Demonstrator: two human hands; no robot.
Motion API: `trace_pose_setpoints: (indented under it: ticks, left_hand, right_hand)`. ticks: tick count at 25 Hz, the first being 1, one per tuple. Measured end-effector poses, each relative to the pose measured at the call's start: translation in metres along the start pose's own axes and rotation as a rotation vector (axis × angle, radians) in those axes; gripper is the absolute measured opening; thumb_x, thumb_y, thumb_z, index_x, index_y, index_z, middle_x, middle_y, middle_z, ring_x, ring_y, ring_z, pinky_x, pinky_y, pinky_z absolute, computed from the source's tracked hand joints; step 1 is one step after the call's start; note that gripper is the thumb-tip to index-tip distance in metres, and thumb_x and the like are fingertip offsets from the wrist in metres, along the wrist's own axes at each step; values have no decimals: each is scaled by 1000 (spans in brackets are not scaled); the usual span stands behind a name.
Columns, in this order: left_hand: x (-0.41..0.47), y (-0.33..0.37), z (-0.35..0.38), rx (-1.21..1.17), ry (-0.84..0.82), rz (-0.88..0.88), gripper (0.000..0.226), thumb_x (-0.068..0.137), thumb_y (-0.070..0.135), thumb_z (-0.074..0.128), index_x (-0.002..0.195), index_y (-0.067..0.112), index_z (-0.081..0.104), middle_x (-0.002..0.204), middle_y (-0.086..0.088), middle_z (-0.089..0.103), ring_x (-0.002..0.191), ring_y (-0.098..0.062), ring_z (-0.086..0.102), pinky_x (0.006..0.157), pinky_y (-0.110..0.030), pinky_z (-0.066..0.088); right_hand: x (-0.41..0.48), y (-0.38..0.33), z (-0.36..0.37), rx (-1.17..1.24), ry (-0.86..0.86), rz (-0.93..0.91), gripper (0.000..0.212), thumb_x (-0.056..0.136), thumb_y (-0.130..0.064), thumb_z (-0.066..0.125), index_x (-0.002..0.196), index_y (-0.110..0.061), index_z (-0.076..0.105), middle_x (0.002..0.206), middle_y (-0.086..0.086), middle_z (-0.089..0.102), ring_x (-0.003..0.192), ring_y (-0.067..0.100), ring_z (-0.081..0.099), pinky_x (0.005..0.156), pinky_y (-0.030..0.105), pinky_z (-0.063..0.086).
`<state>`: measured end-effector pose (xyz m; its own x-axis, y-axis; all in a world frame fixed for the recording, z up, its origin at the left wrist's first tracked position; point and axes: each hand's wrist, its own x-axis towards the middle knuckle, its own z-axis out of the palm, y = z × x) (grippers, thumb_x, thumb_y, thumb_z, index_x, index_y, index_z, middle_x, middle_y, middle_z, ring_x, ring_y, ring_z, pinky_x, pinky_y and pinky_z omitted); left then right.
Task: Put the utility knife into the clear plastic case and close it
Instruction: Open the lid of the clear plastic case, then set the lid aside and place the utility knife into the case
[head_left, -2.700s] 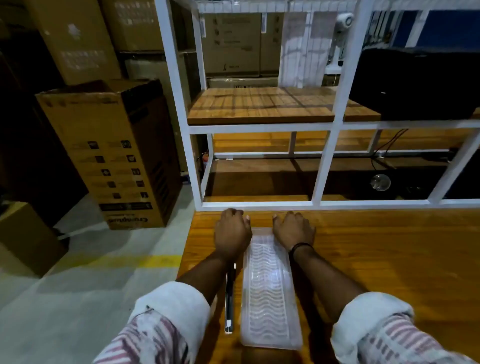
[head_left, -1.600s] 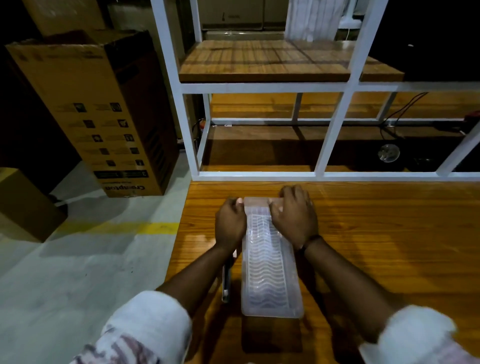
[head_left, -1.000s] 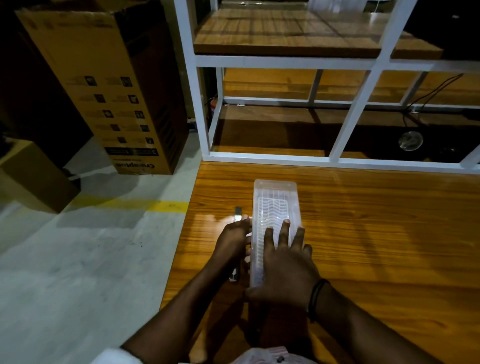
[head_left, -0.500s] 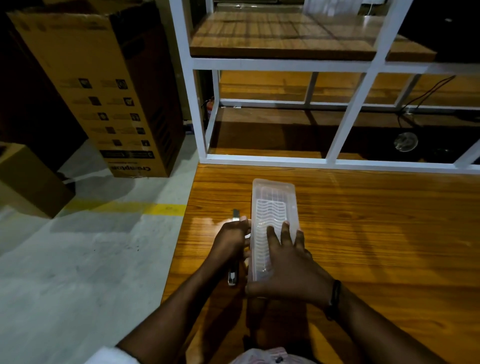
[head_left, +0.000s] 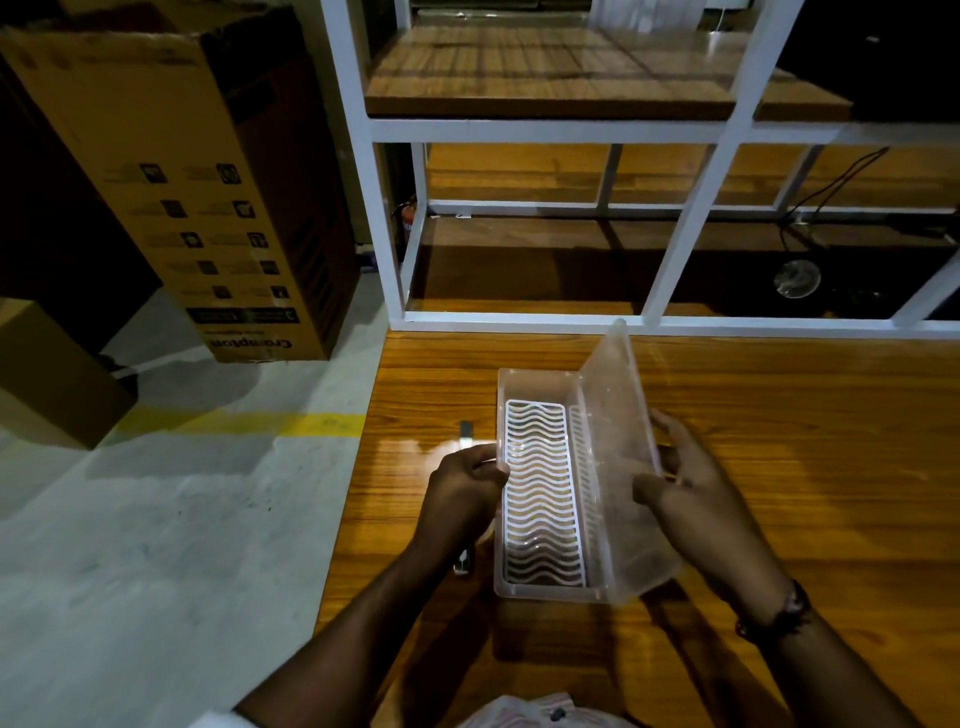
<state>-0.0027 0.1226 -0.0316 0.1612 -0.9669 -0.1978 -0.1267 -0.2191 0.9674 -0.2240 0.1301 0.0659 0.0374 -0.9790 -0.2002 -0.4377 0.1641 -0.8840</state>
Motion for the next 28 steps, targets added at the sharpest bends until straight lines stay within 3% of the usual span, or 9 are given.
trace_pose_setpoints:
  ticks: [3,7,11,13,16,18,20,25,28]
  left_hand:
    - [-2,4,0,-23,6,-18,25,95,17,61,105,23,84,94,0,84,76,-15,78,77,-32,57]
    - [-4,6,-2,-5,14,-33,25,100,10,61,103,21,84,75,6,79,50,3,64,54,-19,46]
    - [-7,7,-5,30,15,-13,21,100,14,64,107,20,84,68,6,78,48,5,62,54,-20,45]
    - [-9,8,-8,18,1,-9,19,100,18,66,108,19,83,78,0,83,59,2,71,61,-25,55]
    - [-10,2,-14,-19,29,-76,16,95,24,69,101,22,83,91,-10,83,85,-28,80,78,-47,65]
    - [-11,-2,-18,40,96,-112,13,95,19,69,98,19,82,87,-12,82,81,-31,79,72,-42,64]
    - [-15,-4,-24,154,146,-110,12,96,19,70,103,17,79,89,-5,81,75,-21,79,63,-31,64]
    - [-24,-3,-29,413,207,-85,6,96,22,70,96,18,74,88,1,76,71,-5,69,52,-11,48]
    - [-26,-6,-29,585,214,-127,19,91,34,76,102,20,69,100,-1,75,79,-13,70,58,-20,49]
  right_hand:
    - [8,17,-11,-10,72,50,76,89,1,63,148,-37,36,124,-2,66,103,21,66,78,44,58]
    - [25,51,-20,-141,147,81,76,84,-1,67,147,-34,39,123,3,69,100,23,67,73,39,56]
    - [43,82,-22,-316,219,139,76,82,4,69,149,-19,40,131,16,63,112,38,61,81,36,51]
    - [48,91,-22,-397,228,181,78,78,1,75,147,-17,41,134,19,59,117,40,58,84,38,50]
    - [50,101,-19,-542,216,249,74,75,-14,80,140,-18,43,135,19,51,121,41,51,94,51,51]
    - [46,101,-16,-698,241,246,60,80,-24,74,133,-17,47,136,20,46,123,44,43,102,54,42]
    - [45,99,-13,-739,280,210,49,89,-27,65,133,-15,50,139,22,43,127,44,37,106,55,33]
    - [48,64,-4,-696,303,-27,49,88,-20,67,136,-18,56,144,16,47,132,40,36,108,54,32]
    - [48,34,13,-655,326,-174,48,84,-17,68,132,-19,60,139,13,54,130,38,41,108,52,35]
